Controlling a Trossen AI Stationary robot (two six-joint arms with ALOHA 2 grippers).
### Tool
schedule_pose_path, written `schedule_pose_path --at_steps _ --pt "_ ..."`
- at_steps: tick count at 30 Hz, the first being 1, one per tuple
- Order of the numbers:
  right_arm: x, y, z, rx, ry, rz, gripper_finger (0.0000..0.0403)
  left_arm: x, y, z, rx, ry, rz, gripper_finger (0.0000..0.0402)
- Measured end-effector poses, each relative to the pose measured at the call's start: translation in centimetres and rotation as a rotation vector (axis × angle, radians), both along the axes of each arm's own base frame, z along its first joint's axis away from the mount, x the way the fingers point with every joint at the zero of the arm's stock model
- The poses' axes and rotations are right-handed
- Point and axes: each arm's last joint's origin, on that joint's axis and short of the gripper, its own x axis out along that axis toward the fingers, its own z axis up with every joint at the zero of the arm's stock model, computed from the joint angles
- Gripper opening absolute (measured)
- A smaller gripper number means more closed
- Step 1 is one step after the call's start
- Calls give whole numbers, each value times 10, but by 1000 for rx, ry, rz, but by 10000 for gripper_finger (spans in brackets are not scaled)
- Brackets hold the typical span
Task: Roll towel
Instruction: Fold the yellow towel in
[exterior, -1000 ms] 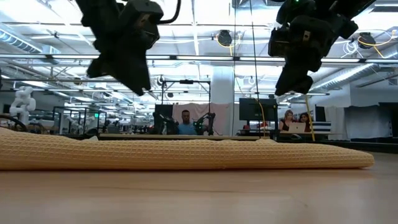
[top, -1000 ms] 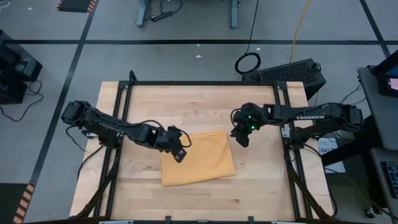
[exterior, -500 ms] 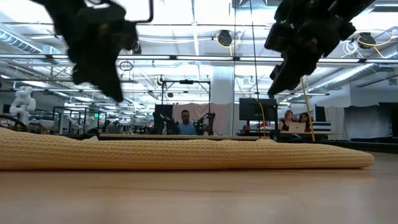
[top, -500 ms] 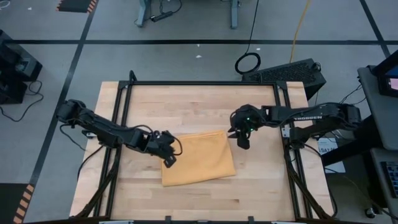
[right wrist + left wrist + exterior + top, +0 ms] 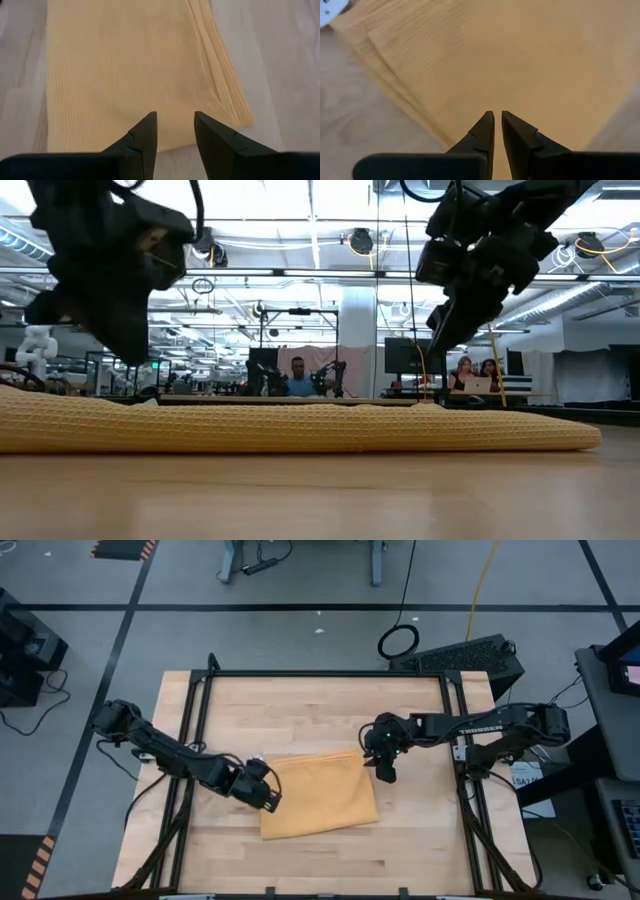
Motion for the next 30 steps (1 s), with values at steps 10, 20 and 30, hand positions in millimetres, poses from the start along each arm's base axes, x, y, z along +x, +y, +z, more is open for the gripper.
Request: schedule_pose_path --at_steps 10,20,30 --pt "8 1 9 23 -128 42 101 -17 -23 11 261 -168 -11 40" --pt "4 5 6 161 -66 49 4 -20 -27 10 230 -70 -320 40" --pt "-4 21 10 152 -8 36 8 -38 -11 -6 399 -60 -168 40"
